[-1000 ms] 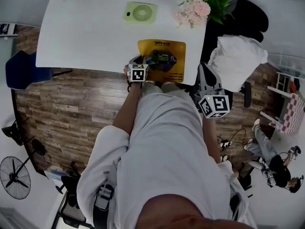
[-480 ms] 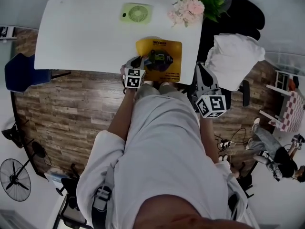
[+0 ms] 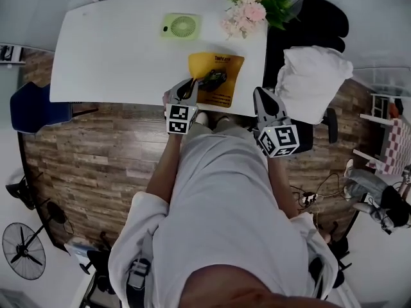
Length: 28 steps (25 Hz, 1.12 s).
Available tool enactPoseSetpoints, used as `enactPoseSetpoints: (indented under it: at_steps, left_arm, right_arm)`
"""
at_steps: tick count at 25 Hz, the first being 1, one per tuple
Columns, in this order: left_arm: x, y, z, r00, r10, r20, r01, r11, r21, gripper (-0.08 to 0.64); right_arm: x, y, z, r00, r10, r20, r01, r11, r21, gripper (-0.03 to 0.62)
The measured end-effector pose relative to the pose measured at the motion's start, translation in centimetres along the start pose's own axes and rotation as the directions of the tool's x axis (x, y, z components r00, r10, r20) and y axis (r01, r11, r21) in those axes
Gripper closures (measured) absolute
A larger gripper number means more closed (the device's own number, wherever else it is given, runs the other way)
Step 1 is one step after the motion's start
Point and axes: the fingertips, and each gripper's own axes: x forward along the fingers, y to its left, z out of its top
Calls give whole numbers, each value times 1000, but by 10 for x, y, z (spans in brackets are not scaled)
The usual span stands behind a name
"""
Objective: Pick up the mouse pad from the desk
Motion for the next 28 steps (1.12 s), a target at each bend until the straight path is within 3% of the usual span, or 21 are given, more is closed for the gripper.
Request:
enactPoseSetpoints:
  at_steps: [9, 19, 24, 28]
  left_arm:
    - [-47, -5, 76, 985, -23, 173, 15, 999, 48, 538]
    - [-106, -1, 166, 941, -3, 339, -25, 996, 80, 538]
    - [-132, -3, 192, 925, -6, 380, -15, 999, 51, 538]
    - [-152, -8, 203, 912, -8, 411, -23, 997, 71, 538]
  right_arm:
    - [-3, 15, 16, 999, 6, 46, -4, 999, -44, 594]
    - [-7, 38, 62, 984, 15, 176, 10, 991, -137, 594]
    - [-14, 55, 91, 968, 21, 250, 21, 986, -163, 594]
    - [-28, 65, 105, 958, -3, 287, 57, 982, -181, 595]
